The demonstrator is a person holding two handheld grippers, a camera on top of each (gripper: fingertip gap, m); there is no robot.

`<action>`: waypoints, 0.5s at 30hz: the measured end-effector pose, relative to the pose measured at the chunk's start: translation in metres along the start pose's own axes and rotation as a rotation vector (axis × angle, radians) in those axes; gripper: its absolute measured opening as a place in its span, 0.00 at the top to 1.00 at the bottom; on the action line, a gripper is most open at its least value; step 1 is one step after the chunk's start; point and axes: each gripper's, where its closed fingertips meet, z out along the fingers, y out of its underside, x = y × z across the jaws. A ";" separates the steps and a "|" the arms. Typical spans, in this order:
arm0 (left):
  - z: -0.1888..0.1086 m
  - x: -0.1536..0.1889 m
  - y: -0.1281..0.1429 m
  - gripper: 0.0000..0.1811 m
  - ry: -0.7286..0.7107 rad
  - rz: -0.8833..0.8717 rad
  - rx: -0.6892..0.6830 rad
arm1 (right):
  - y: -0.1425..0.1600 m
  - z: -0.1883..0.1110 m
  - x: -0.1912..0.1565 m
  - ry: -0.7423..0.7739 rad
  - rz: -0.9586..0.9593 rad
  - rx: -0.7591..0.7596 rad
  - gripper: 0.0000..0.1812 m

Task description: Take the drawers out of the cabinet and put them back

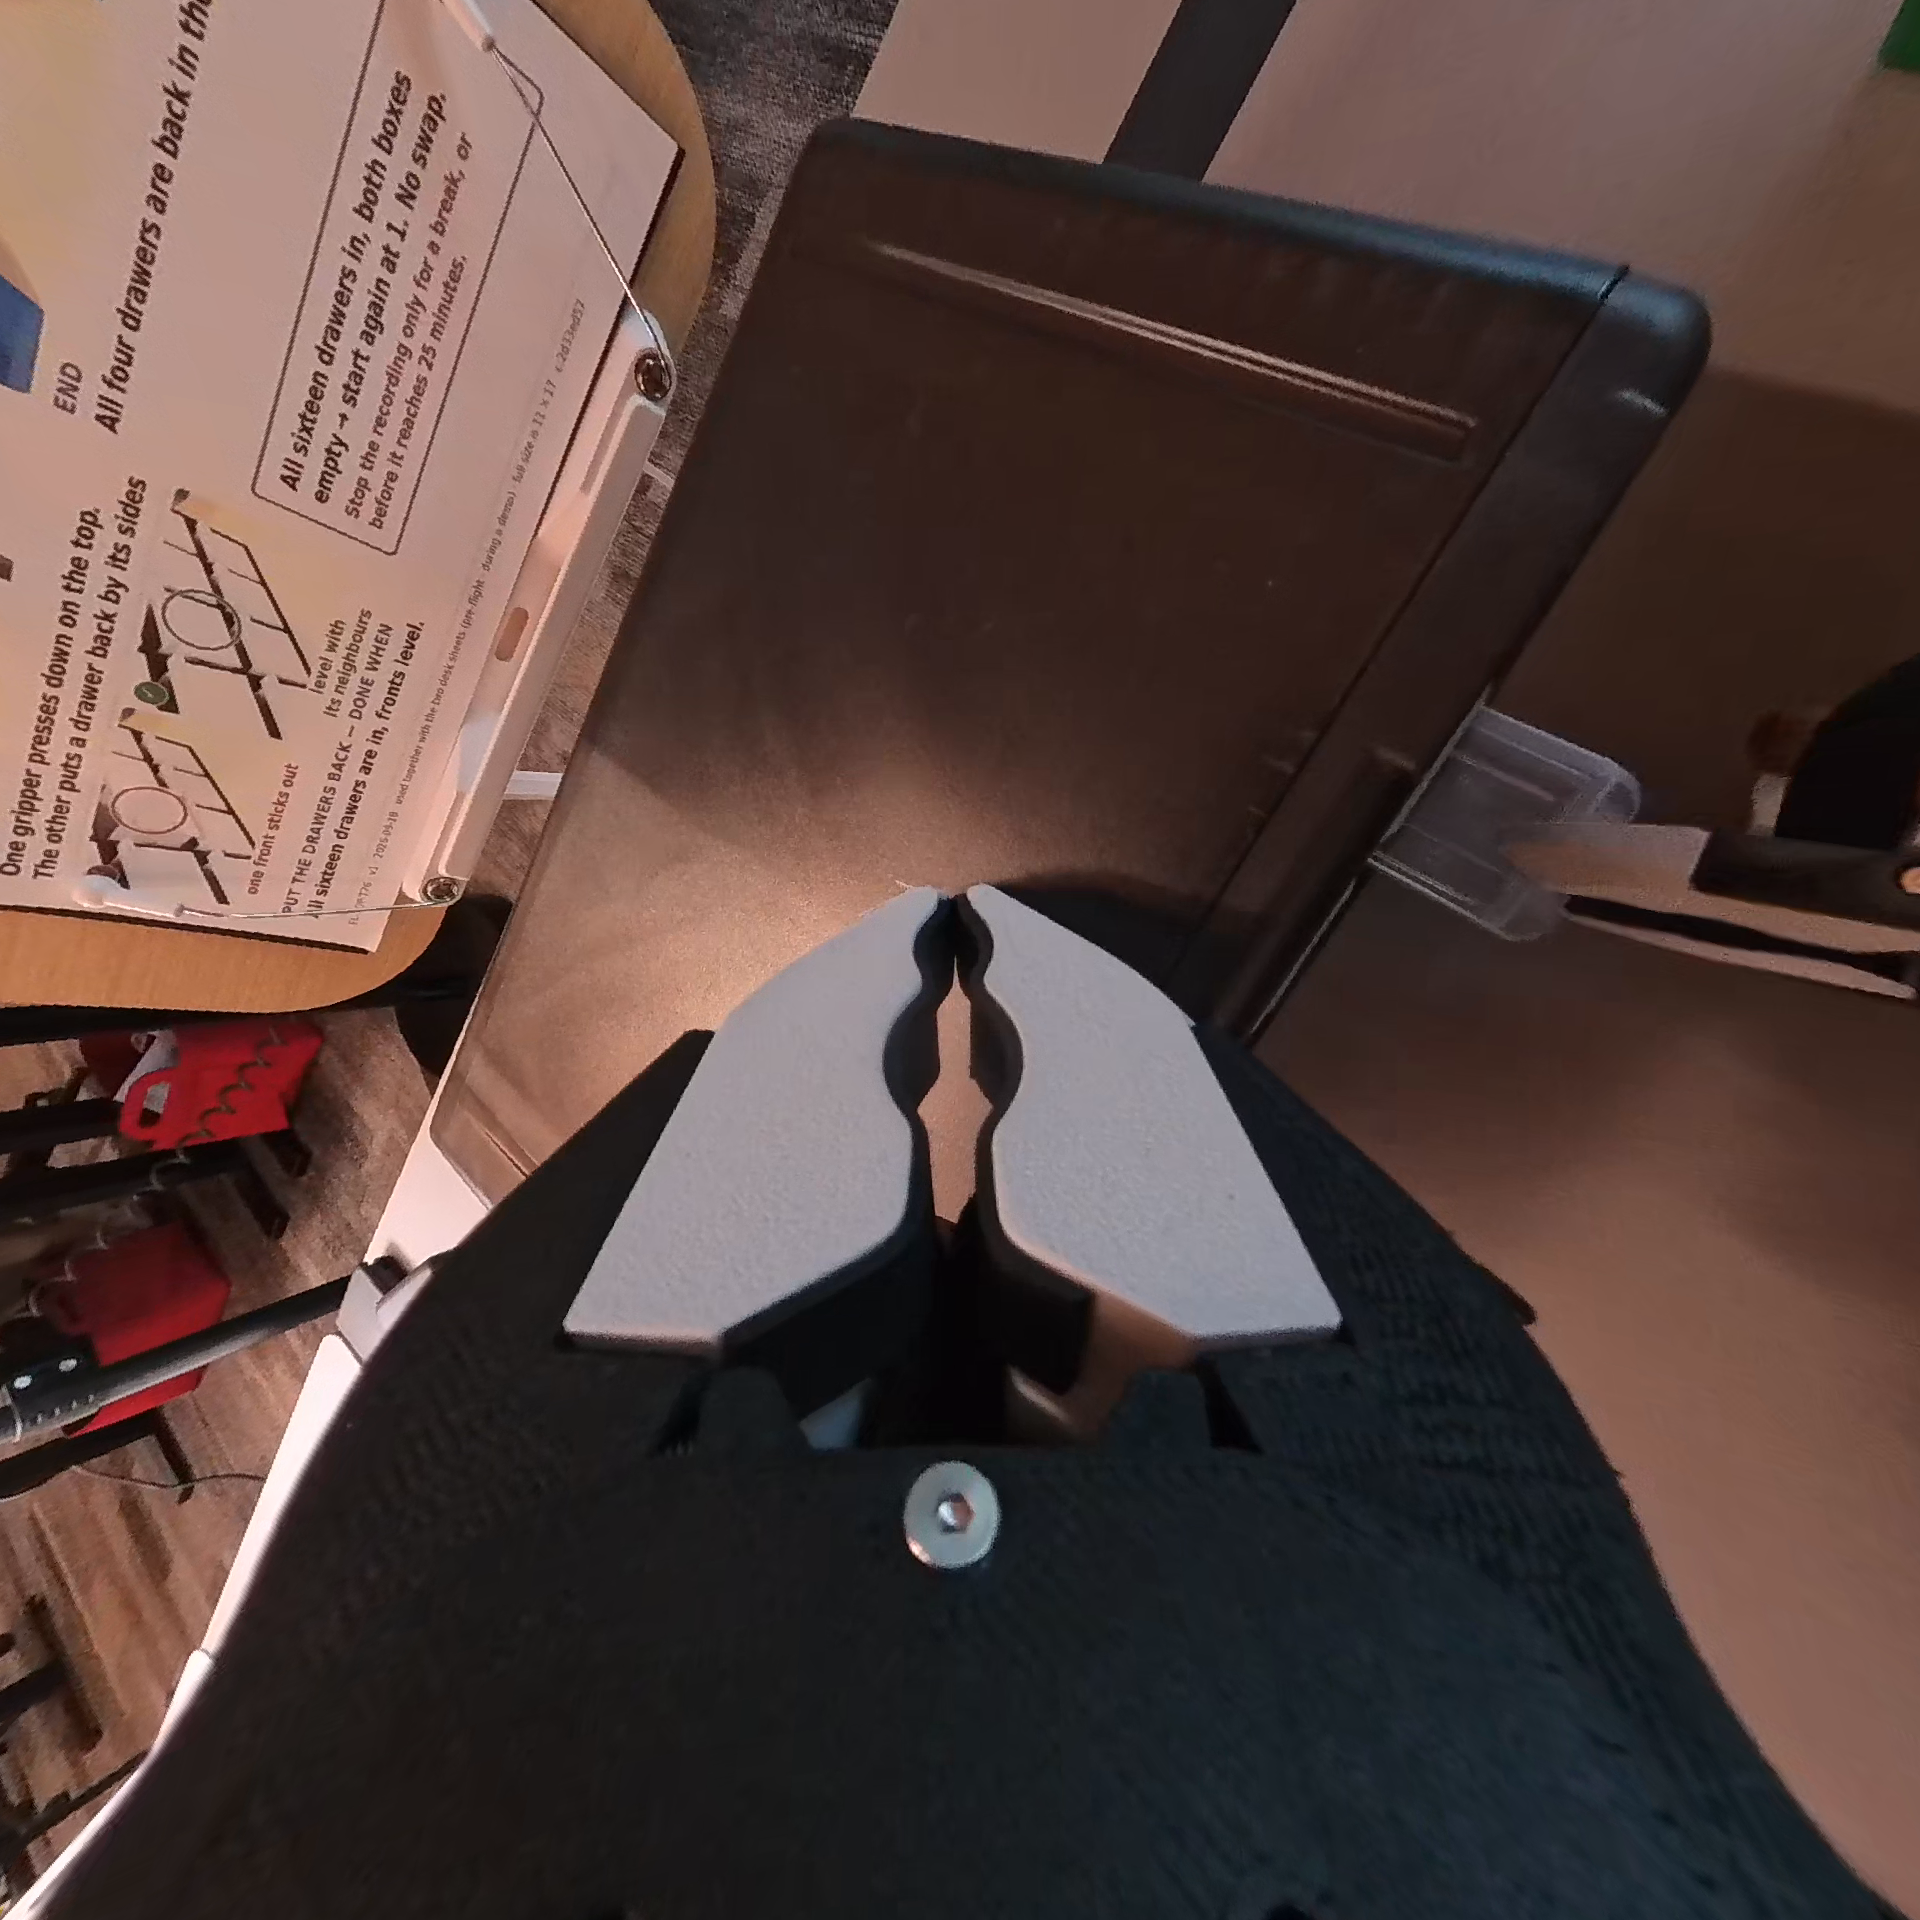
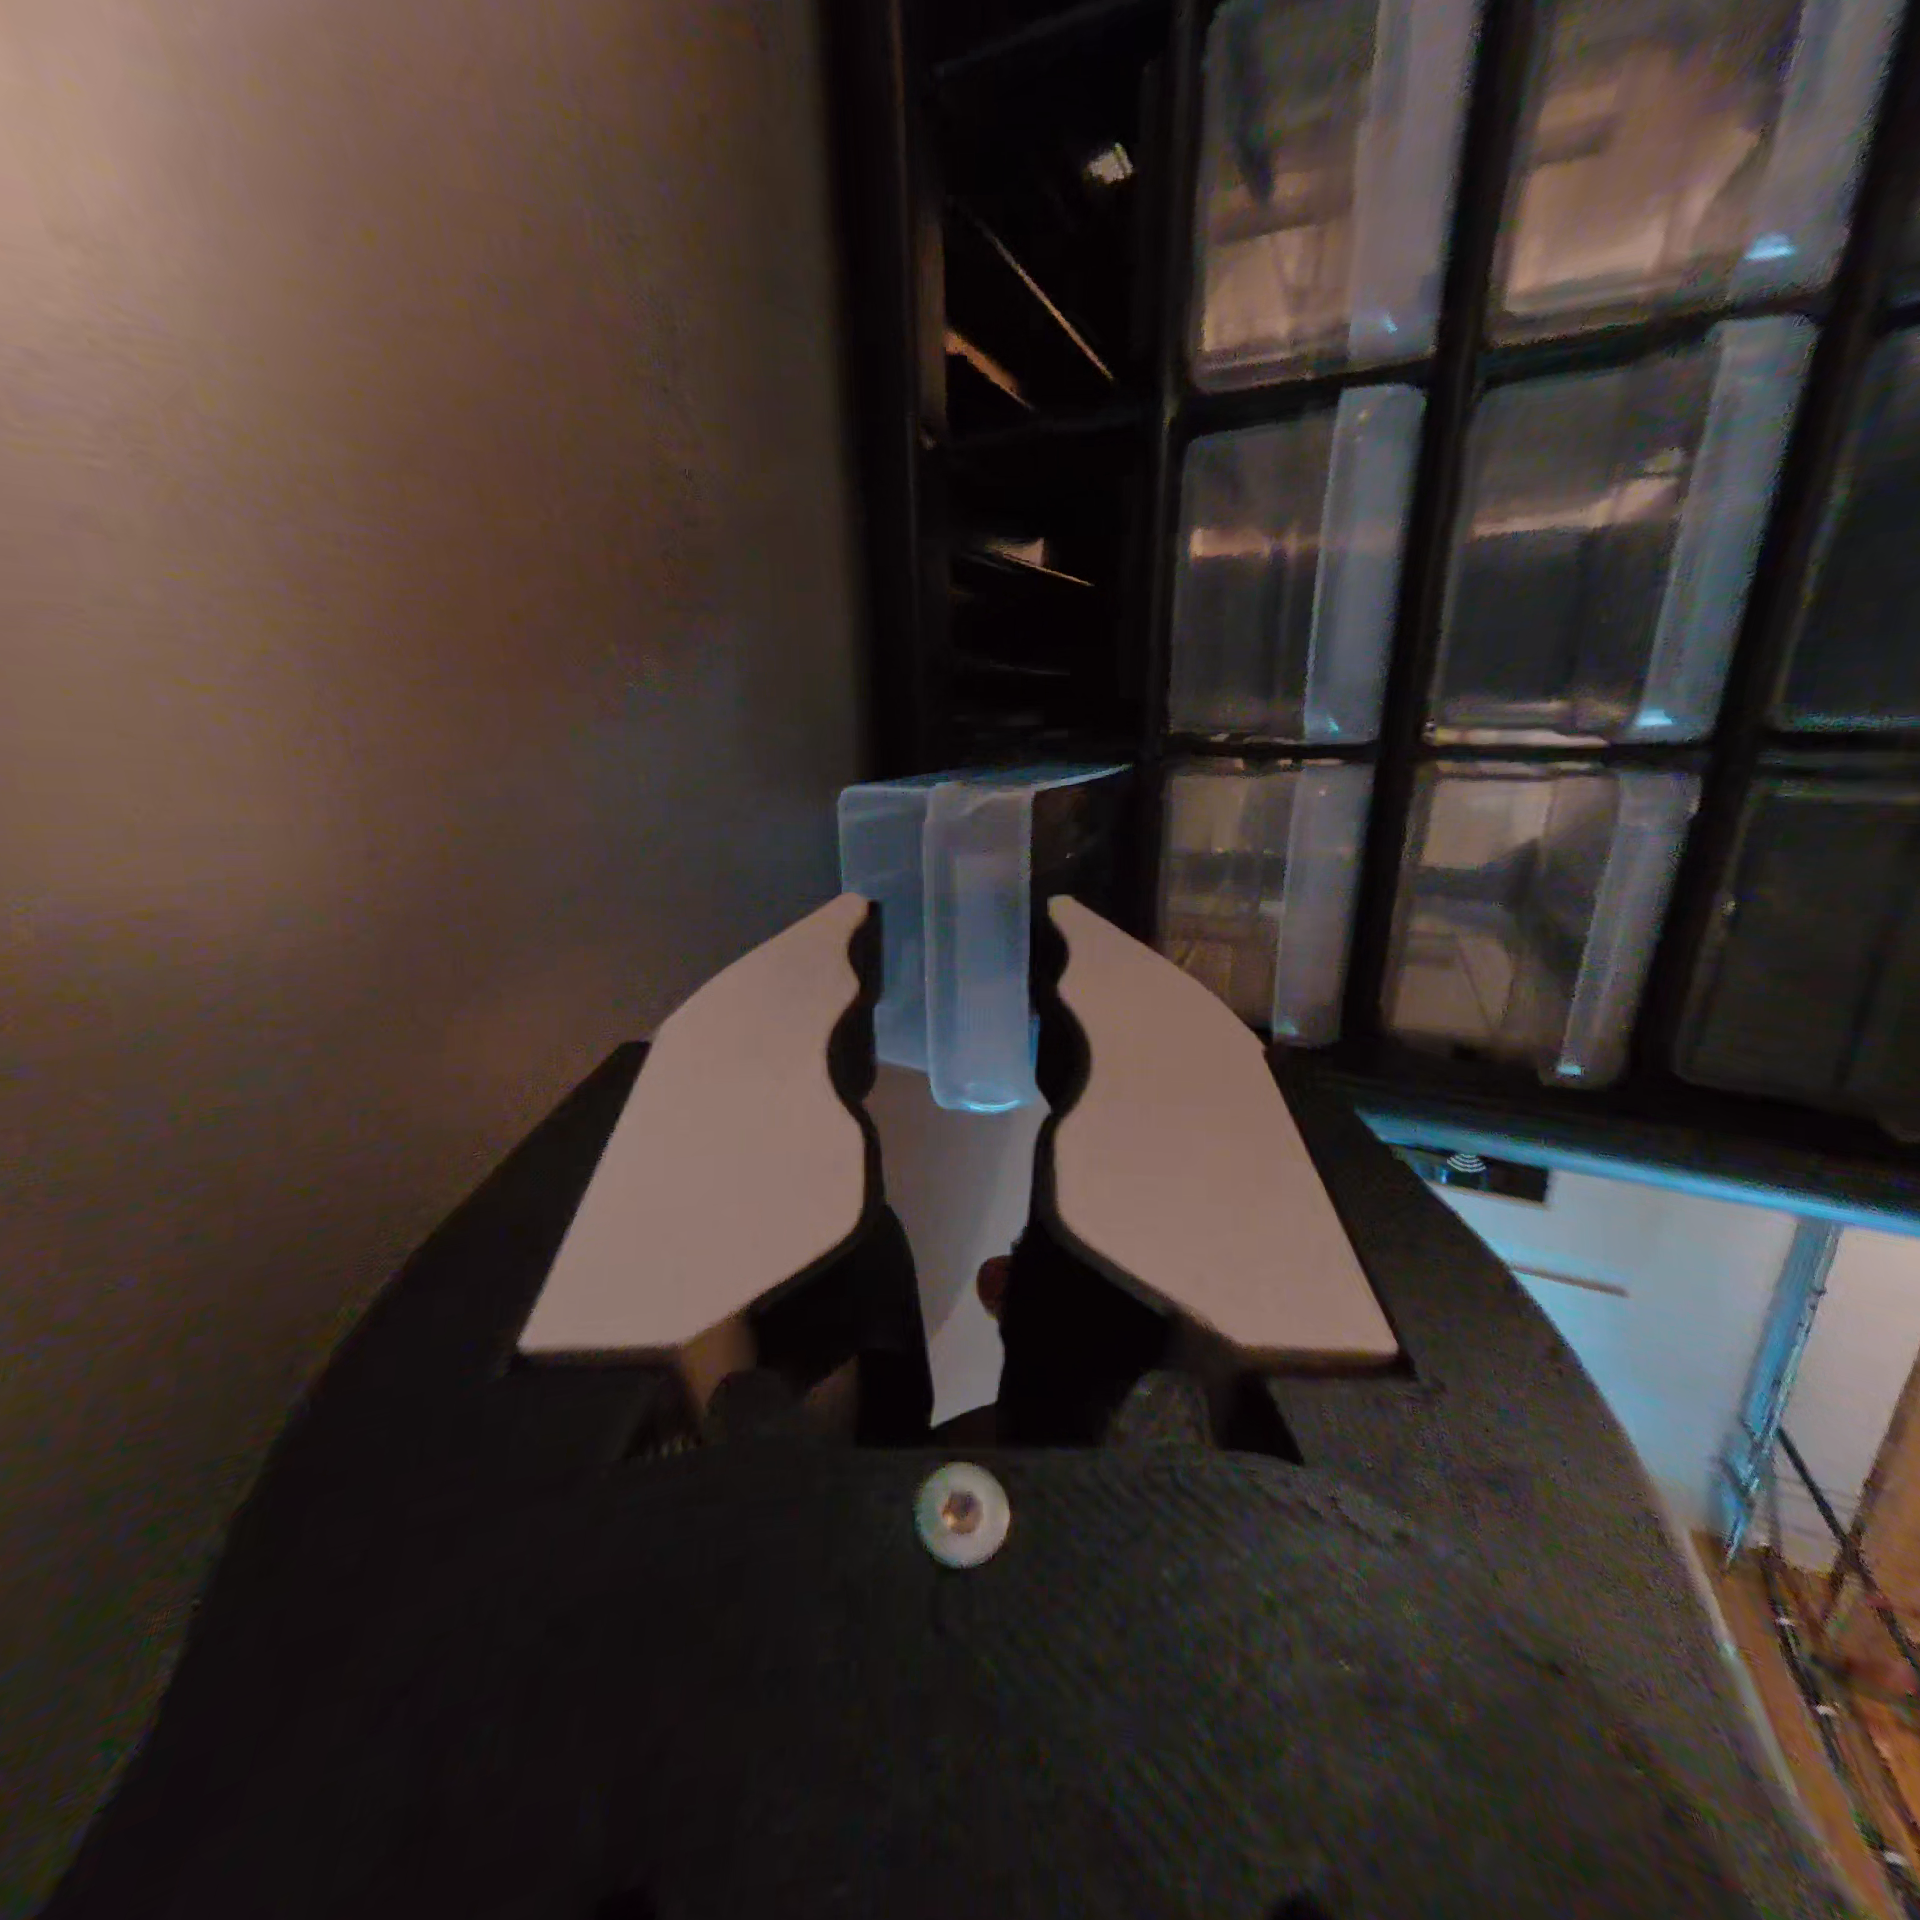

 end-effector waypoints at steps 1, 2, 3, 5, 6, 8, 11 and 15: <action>0.000 0.000 0.000 1.00 0.000 0.002 0.003 | 0.000 0.001 0.000 -0.006 -0.010 -0.006 0.86; 0.000 0.000 0.000 1.00 0.001 0.003 0.005 | 0.000 0.000 0.000 -0.020 -0.008 -0.015 0.87; 0.000 0.000 0.000 1.00 0.002 0.004 0.006 | 0.001 -0.002 0.000 -0.043 0.005 -0.026 0.87; 0.000 0.000 0.000 1.00 0.002 0.003 0.009 | 0.002 -0.008 -0.002 -0.098 0.036 -0.026 0.89; 0.000 0.000 0.000 1.00 0.001 0.003 0.010 | 0.000 -0.012 -0.004 -0.128 0.049 -0.015 0.89; 0.000 0.000 0.000 1.00 -0.004 0.004 0.010 | -0.001 -0.020 -0.007 -0.175 0.048 -0.011 0.89; 0.000 0.000 0.000 1.00 -0.013 0.007 0.004 | -0.005 -0.033 -0.013 -0.237 0.051 -0.027 0.89; 0.000 0.000 0.000 1.00 -0.027 0.021 -0.011 | -0.013 -0.052 -0.021 -0.276 0.046 -0.029 0.89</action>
